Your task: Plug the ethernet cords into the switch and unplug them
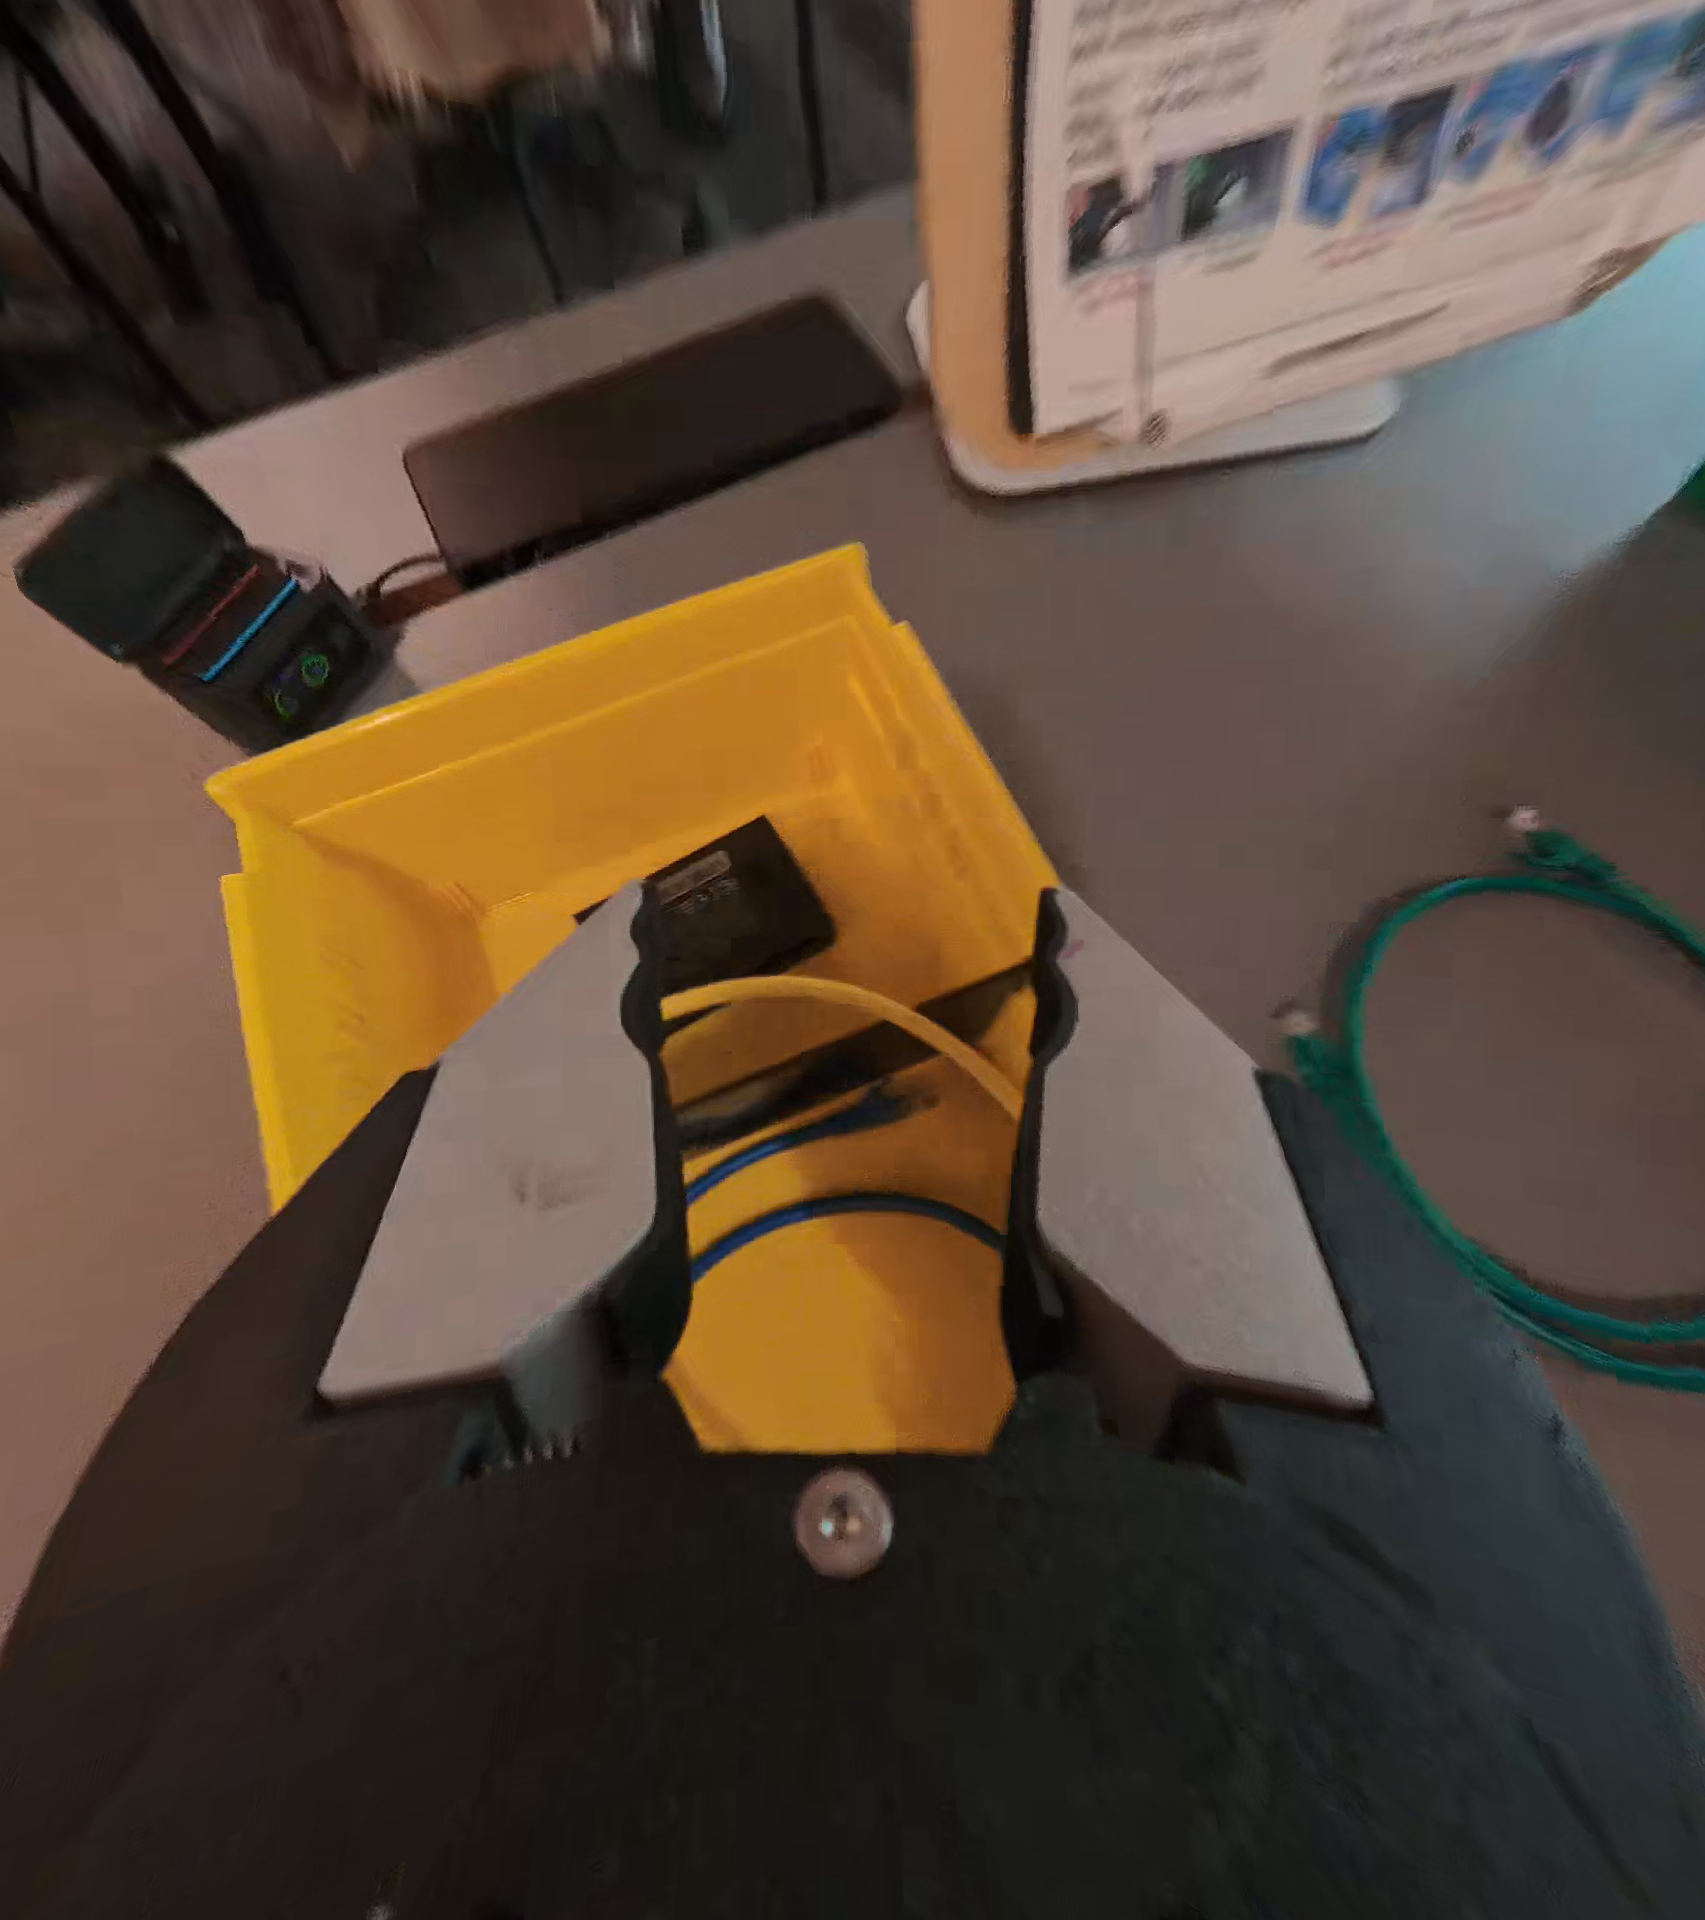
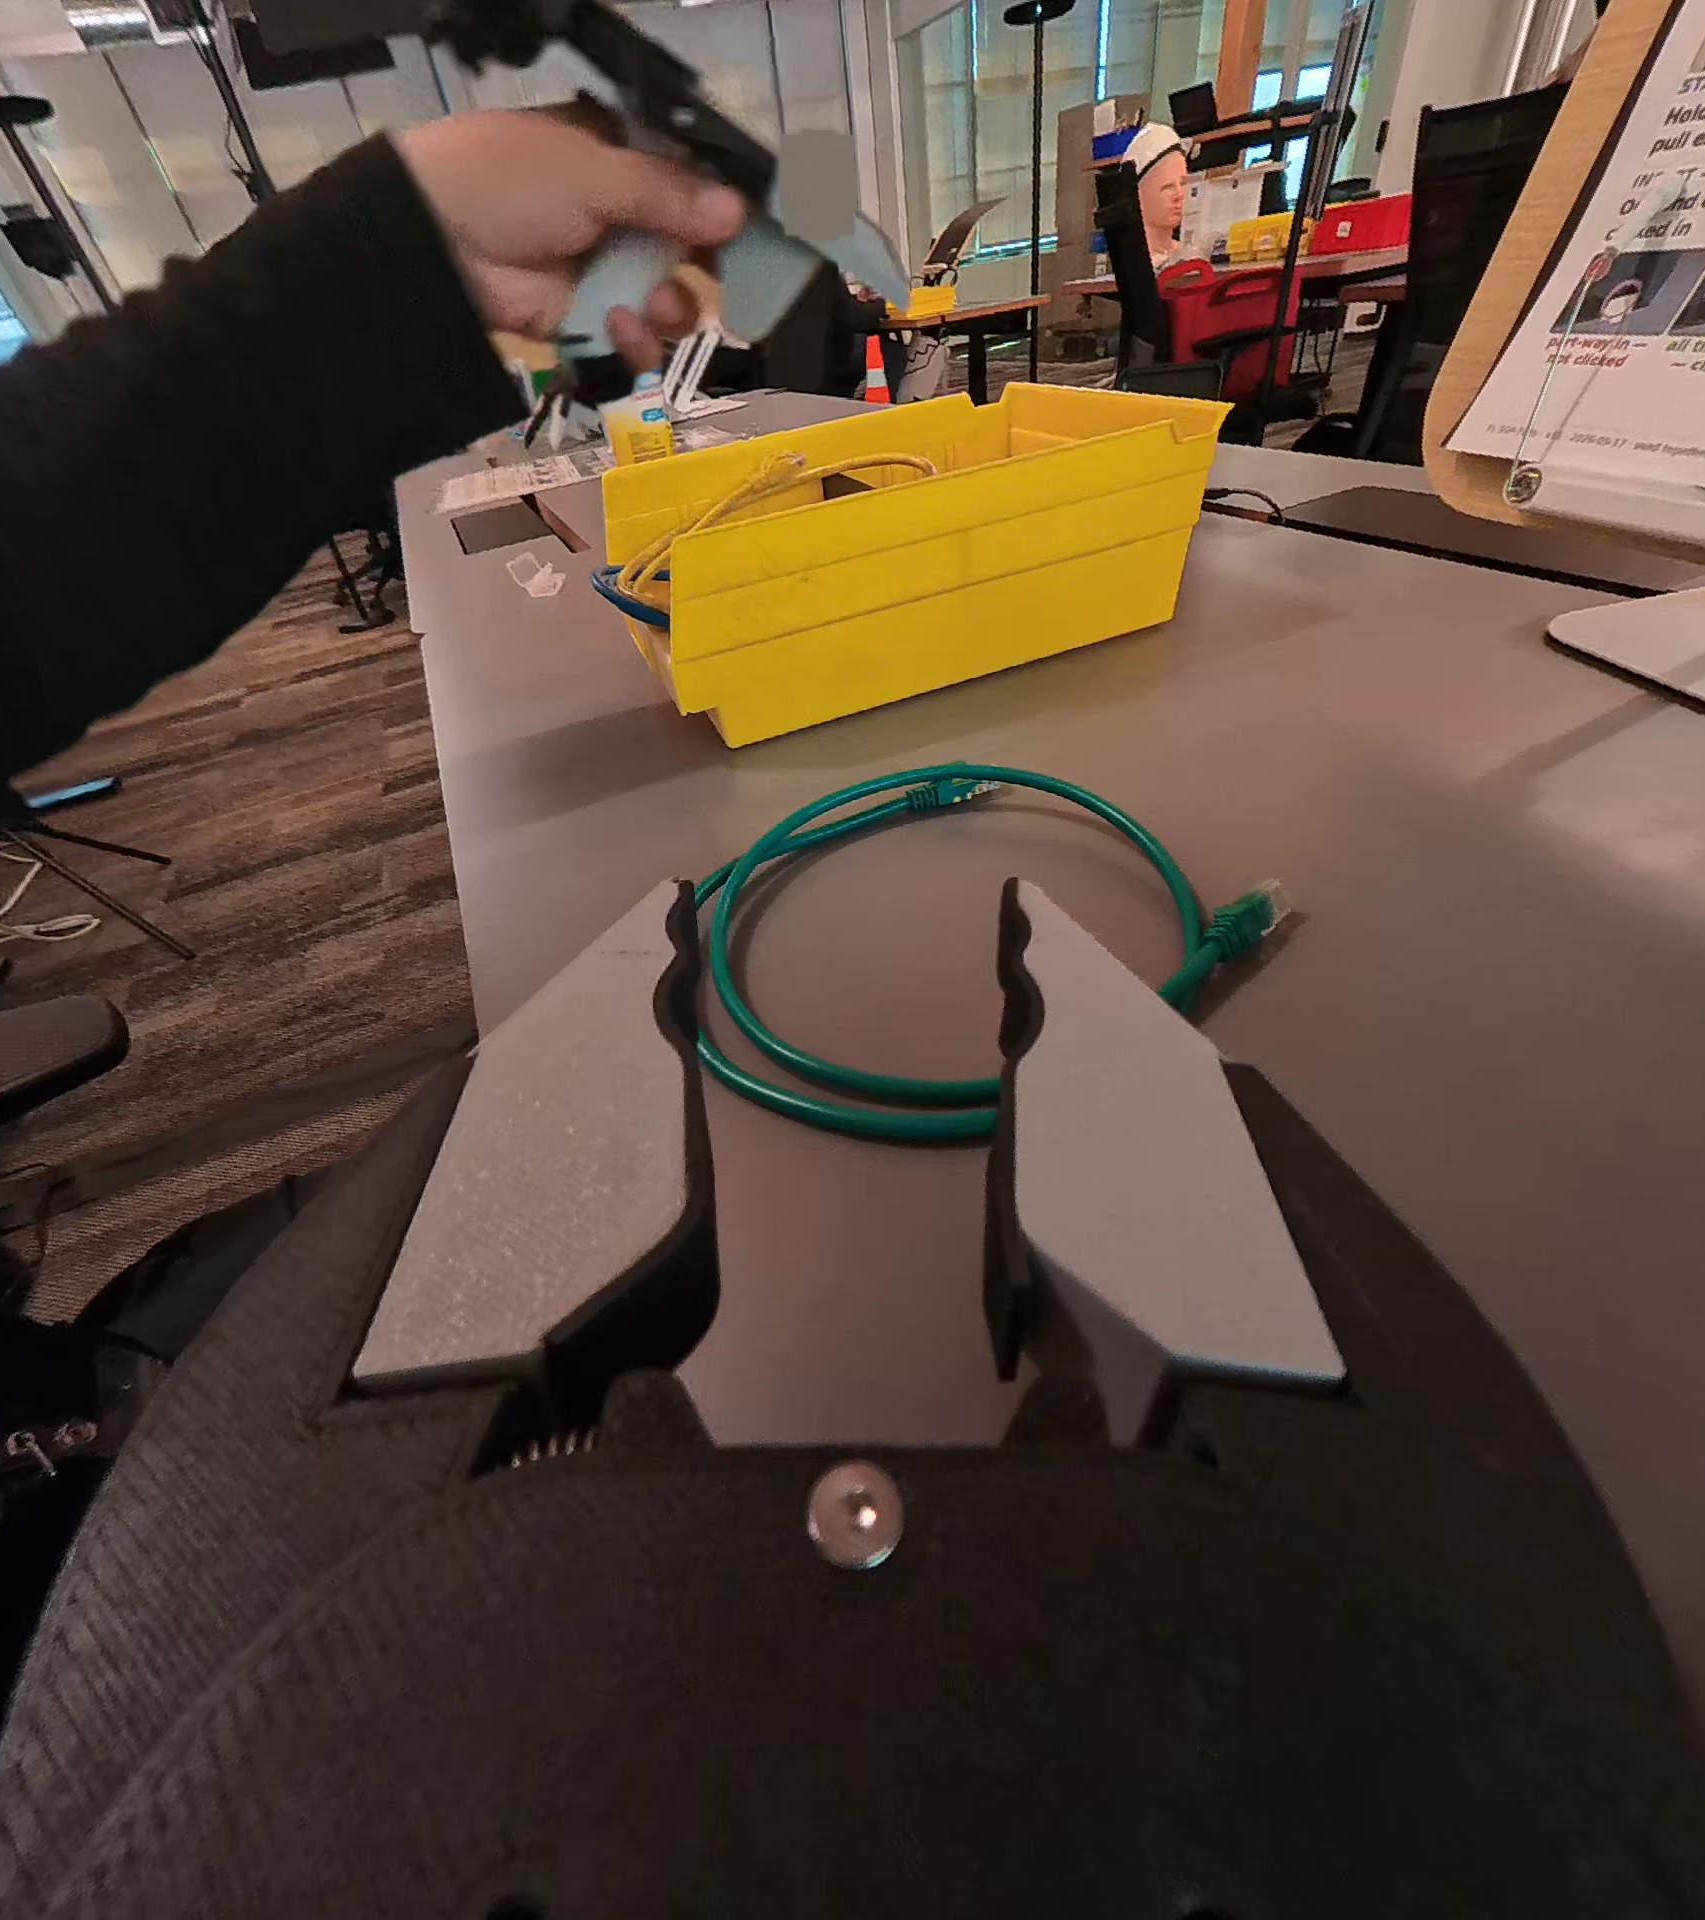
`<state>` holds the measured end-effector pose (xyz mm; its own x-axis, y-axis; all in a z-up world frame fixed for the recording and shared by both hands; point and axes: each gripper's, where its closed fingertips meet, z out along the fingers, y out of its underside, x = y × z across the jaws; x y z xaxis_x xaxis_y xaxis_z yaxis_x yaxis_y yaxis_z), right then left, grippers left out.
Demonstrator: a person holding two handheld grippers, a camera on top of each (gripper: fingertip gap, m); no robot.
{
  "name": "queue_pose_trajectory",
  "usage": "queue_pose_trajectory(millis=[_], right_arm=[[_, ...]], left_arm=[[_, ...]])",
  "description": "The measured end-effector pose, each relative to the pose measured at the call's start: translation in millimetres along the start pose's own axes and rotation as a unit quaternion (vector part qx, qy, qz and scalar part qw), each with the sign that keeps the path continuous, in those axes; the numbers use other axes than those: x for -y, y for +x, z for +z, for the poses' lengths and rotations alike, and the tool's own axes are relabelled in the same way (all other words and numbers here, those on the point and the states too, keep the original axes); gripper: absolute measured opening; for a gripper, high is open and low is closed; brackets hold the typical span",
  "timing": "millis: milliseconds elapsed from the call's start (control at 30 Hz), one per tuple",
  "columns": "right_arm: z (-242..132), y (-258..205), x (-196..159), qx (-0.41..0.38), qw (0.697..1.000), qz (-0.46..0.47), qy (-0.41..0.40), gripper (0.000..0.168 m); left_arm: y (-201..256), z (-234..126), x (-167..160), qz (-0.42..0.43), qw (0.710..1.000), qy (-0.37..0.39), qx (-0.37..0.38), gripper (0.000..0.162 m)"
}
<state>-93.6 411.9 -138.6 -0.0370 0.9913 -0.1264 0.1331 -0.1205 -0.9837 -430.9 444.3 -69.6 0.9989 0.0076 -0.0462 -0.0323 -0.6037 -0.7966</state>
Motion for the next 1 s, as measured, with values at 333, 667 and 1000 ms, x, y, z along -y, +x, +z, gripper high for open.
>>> queue_pose_trajectory(millis=[333, 667, 1000], right_arm=[[1, -2, -1, 0.0, 1.0, -0.005, -0.003, 0.052], [-1, -1, 0, 0.006, 1.0, 0.005, 0.001, 0.05], [-1, -2, 1, 0.009, 1.0, 0.008, 0.002, 0.047]], left_arm=[[-57, 112, -45, -0.098, 0.954, -0.276, 0.056, 0.066], [-67, 141, -70, -0.132, 0.941, -0.303, 0.069, 0.073], [-64, 135, -77, -0.141, 0.934, -0.324, 0.058, 0.083]])
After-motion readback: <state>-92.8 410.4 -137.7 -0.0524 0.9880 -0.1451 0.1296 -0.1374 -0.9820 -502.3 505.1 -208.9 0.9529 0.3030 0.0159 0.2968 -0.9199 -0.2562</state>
